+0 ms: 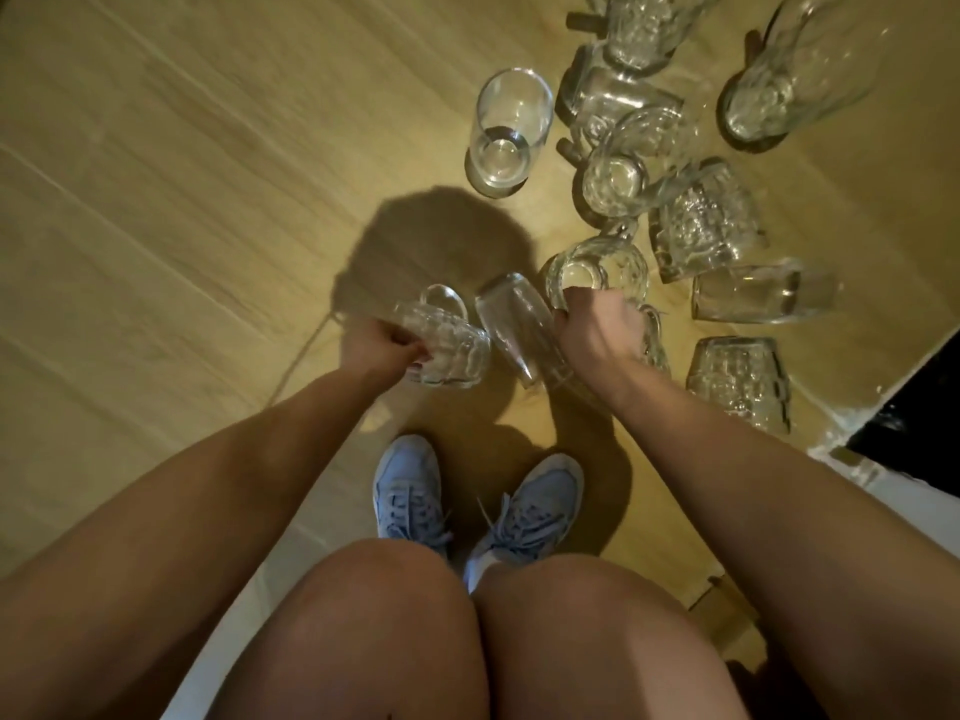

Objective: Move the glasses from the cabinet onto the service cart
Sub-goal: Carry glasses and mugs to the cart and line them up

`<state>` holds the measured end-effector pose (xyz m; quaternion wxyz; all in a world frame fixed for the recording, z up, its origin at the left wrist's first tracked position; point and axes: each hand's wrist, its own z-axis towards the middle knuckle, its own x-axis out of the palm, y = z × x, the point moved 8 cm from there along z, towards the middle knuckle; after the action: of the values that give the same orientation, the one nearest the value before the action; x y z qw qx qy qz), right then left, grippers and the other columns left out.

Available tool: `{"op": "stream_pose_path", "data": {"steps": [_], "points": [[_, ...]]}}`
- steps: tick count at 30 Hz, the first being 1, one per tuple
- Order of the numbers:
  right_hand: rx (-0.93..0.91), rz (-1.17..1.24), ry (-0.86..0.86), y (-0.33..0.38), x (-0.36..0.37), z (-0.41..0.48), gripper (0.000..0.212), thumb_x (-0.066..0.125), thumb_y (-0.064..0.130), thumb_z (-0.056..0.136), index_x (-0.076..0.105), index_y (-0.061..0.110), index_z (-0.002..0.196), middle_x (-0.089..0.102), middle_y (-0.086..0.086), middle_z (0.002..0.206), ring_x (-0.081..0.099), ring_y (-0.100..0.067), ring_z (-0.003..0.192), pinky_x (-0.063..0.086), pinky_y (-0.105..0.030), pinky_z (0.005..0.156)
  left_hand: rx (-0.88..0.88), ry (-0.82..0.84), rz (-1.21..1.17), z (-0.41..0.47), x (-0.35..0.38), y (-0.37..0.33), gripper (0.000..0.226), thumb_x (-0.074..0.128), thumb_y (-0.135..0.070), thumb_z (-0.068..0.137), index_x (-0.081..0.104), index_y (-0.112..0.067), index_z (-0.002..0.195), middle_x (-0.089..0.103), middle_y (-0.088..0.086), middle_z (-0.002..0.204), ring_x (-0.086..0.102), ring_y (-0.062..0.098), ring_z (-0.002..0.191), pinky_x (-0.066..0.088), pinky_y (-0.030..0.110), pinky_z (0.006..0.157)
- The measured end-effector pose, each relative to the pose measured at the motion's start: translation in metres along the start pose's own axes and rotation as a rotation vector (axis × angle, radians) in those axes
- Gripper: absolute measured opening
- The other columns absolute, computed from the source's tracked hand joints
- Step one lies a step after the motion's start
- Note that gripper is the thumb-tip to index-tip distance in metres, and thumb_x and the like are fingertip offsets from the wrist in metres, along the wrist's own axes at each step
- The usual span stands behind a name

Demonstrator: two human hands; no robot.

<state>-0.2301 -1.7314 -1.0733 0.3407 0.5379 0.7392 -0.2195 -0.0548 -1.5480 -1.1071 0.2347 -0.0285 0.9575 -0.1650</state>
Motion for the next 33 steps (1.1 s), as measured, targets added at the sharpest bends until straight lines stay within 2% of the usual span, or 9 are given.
{"op": "stream_pose_path", "data": {"steps": [2, 7, 9, 14, 16, 21, 25, 29, 33], "points": [[0.015, -0.012, -0.029, 0.002, -0.009, -0.004, 0.022, 0.044, 0.016, 0.099, 0.065, 0.011, 0.101, 0.061, -0.007, 0.086, 0.046, -0.021, 0.073, 0.036, -0.027, 0.064, 0.009, 0.018, 0.009, -0.007, 0.000, -0.007, 0.014, 0.068, -0.008, 0.085, 0.070, 0.004, 0.090, 0.069, 0.011, 0.078, 0.058, -0.005, 0.044, 0.041, 0.005, 0.044], [0.001, 0.004, -0.033, 0.012, -0.043, -0.035, 0.027, 0.042, 0.021, 0.099, 0.065, 0.009, 0.104, 0.066, -0.013, 0.098, 0.048, -0.025, 0.077, 0.037, -0.028, 0.067, 0.062, -0.033, 0.228, -0.048, -0.033, -0.027, 0.016, 0.069, -0.020, 0.082, 0.071, -0.006, 0.076, 0.067, 0.008, 0.074, 0.056, 0.009, 0.060, 0.037, 0.012, 0.049], [0.007, 0.064, -0.029, 0.016, -0.063, -0.052, 0.027, 0.042, 0.020, 0.097, 0.066, 0.009, 0.098, 0.066, -0.013, 0.097, 0.046, -0.024, 0.074, 0.035, -0.027, 0.067, 0.084, -0.037, 0.320, -0.070, -0.049, -0.040, 0.019, 0.068, -0.026, 0.082, 0.070, -0.010, 0.072, 0.068, 0.008, 0.075, 0.059, 0.015, 0.065, 0.041, 0.022, 0.055], [-0.069, 0.070, -0.073, 0.036, -0.134, -0.113, 0.024, 0.045, 0.020, 0.094, 0.067, 0.010, 0.092, 0.063, -0.010, 0.087, 0.051, -0.023, 0.074, 0.035, -0.024, 0.065, 0.153, -0.154, 0.437, -0.144, -0.096, -0.093, 0.027, 0.068, -0.040, 0.081, 0.071, -0.015, 0.091, 0.065, 0.005, 0.090, 0.060, 0.022, 0.087, 0.043, 0.028, 0.069], [-0.087, 0.042, -0.076, 0.044, -0.167, -0.140, 0.023, 0.045, 0.020, 0.093, 0.066, 0.009, 0.093, 0.061, -0.009, 0.087, 0.053, -0.025, 0.076, 0.039, -0.026, 0.066, 0.167, -0.198, 0.442, -0.177, -0.116, -0.116, 0.030, 0.066, -0.042, 0.082, 0.070, -0.016, 0.096, 0.066, 0.006, 0.096, 0.062, 0.024, 0.096, 0.042, 0.028, 0.069], [-0.094, 0.005, -0.126, 0.061, -0.253, -0.201, 0.018, 0.052, 0.013, 0.093, 0.070, 0.015, 0.092, 0.067, -0.007, 0.088, 0.063, -0.024, 0.079, 0.054, -0.031, 0.069, 0.179, -0.210, 0.351, -0.269, -0.170, -0.168, 0.023, 0.069, -0.039, 0.080, 0.072, -0.017, 0.085, 0.068, 0.006, 0.092, 0.063, 0.025, 0.092, 0.046, 0.029, 0.068], [-0.110, -0.011, -0.203, 0.078, -0.339, -0.253, 0.013, 0.058, 0.015, 0.092, 0.071, 0.017, 0.090, 0.067, -0.003, 0.084, 0.064, -0.022, 0.077, 0.056, -0.031, 0.067, 0.205, -0.195, 0.309, -0.341, -0.216, -0.208, 0.022, 0.066, -0.038, 0.083, 0.068, -0.017, 0.089, 0.066, 0.004, 0.097, 0.060, 0.022, 0.089, 0.042, 0.024, 0.071], [-0.188, -0.019, -0.259, 0.101, -0.419, -0.313, 0.010, 0.058, 0.015, 0.092, 0.068, 0.013, 0.090, 0.065, -0.006, 0.086, 0.063, -0.025, 0.081, 0.052, -0.031, 0.067, 0.251, -0.230, 0.239, -0.416, -0.268, -0.241, 0.016, 0.068, -0.032, 0.086, 0.061, -0.021, 0.077, 0.064, 0.000, 0.085, 0.054, 0.018, 0.077, 0.039, 0.026, 0.069], [-0.320, -0.087, -0.284, 0.124, -0.477, -0.365, 0.012, 0.056, 0.010, 0.091, 0.068, 0.010, 0.089, 0.066, -0.007, 0.085, 0.066, -0.026, 0.081, 0.058, -0.036, 0.071, 0.268, -0.279, 0.201, -0.479, -0.310, -0.259, 0.016, 0.071, -0.034, 0.083, 0.064, -0.019, 0.080, 0.061, -0.004, 0.078, 0.056, 0.017, 0.078, 0.038, 0.026, 0.066]]}}
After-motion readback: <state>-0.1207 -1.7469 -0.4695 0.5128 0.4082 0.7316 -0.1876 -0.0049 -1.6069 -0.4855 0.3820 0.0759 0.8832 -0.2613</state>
